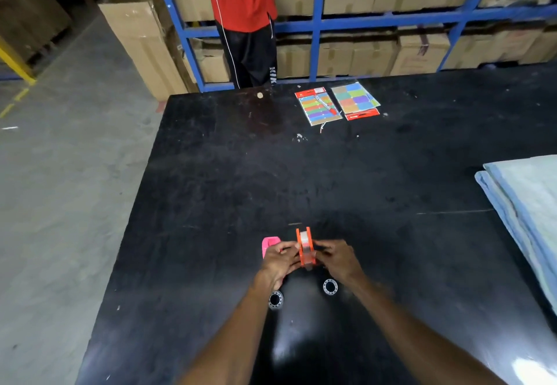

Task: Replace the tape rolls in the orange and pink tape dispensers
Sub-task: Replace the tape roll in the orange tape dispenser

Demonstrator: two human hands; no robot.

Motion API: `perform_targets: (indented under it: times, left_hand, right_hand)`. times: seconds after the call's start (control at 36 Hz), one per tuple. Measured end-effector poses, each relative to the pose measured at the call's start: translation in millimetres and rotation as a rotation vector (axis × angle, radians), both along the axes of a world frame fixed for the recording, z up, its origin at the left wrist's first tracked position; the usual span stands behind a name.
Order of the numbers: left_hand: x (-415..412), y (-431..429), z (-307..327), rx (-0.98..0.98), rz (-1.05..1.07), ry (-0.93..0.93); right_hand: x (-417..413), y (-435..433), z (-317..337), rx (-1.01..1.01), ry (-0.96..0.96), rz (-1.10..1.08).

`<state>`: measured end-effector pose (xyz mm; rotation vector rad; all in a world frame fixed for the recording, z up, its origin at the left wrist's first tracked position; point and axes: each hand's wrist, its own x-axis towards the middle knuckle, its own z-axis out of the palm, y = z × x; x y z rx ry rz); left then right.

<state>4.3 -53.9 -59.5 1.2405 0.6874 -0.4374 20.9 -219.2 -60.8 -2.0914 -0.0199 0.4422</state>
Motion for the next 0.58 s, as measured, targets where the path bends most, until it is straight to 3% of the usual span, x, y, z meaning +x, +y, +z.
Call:
perform_targets:
  times: [0.33,0.58]
  left_hand:
    - [12.9,-4.0,-47.2,0.346,-0.088,0.068]
    - [19.3,-7.1,-55.6,0.471,-0.125,0.078]
  right_hand:
    - [2.1,20.1,-36.4,-0.291,-0.045,0.056]
    - [2.4,15.7,-63.5,-0.250,-0.100,0.082]
